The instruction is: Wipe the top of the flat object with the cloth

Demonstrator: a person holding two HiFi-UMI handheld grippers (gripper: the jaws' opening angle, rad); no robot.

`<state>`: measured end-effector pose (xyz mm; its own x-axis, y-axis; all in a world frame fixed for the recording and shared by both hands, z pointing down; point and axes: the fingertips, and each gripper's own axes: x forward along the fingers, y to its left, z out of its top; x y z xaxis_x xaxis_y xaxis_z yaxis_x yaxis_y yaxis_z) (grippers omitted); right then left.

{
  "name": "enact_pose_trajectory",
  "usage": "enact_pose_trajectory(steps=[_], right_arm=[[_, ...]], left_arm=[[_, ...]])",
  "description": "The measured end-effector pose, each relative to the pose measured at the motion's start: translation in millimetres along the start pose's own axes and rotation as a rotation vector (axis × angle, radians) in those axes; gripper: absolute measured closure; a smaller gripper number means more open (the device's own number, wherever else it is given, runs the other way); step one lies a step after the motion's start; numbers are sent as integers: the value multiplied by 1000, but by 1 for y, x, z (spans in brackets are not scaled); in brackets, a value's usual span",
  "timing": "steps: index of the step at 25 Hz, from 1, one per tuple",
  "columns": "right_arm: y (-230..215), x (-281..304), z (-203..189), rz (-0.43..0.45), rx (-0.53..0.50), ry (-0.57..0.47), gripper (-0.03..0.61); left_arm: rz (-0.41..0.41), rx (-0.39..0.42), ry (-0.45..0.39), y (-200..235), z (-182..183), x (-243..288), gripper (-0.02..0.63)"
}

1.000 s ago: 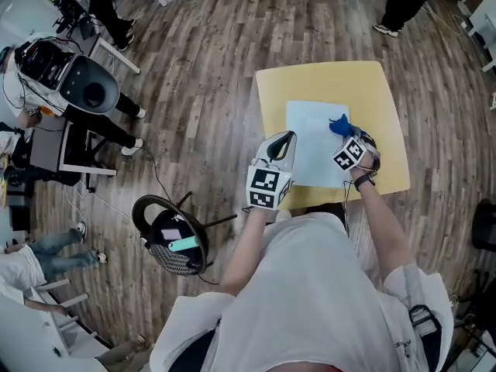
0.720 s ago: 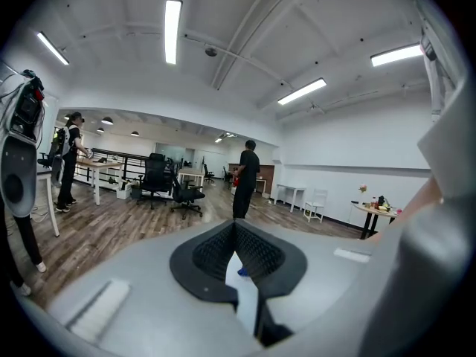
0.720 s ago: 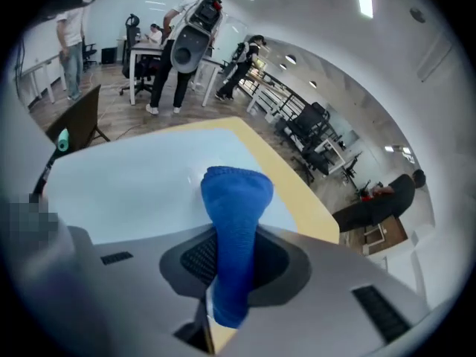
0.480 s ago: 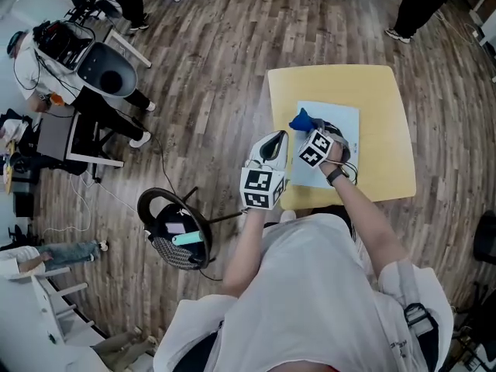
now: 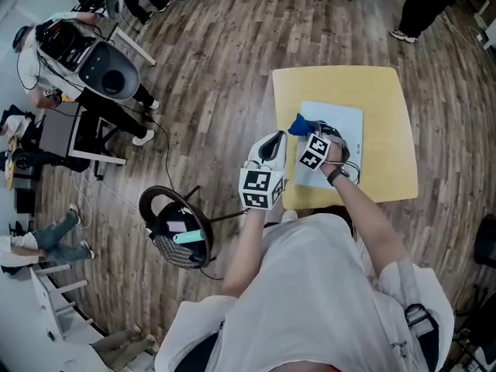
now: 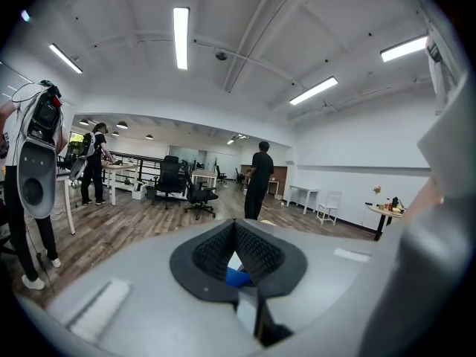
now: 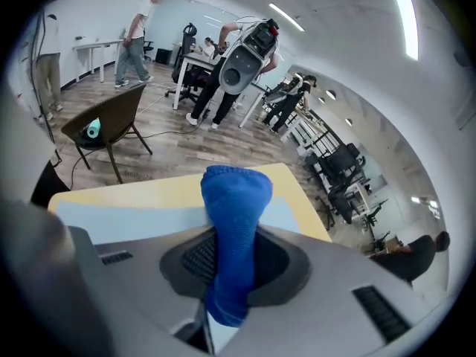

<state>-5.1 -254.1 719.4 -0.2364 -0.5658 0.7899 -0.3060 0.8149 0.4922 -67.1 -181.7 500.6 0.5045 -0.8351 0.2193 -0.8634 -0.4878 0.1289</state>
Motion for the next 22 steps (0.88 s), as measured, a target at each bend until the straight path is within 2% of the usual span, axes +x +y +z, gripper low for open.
enact_pose_trajectory(steps=[8,13,18,20,22], right_arm=[[-19,-35,-122,-86,170,145,500],[-35,-57,-179,-145,281,217,500],[-38,-60,-190,-158,301,251,502],[-39,-59,-178,-142,329,251,501],[-38,-58,-149,-123,332,201,500]], left_arm=[[-104,14,13,-35,-5,21,611],[-133,11,14,-47,-3,29,611],[-122,4,11,-47,-2,28,611],[-106,-2,6,-41,-2,23,611],[-81,-11,3,-31,-2,18,611]])
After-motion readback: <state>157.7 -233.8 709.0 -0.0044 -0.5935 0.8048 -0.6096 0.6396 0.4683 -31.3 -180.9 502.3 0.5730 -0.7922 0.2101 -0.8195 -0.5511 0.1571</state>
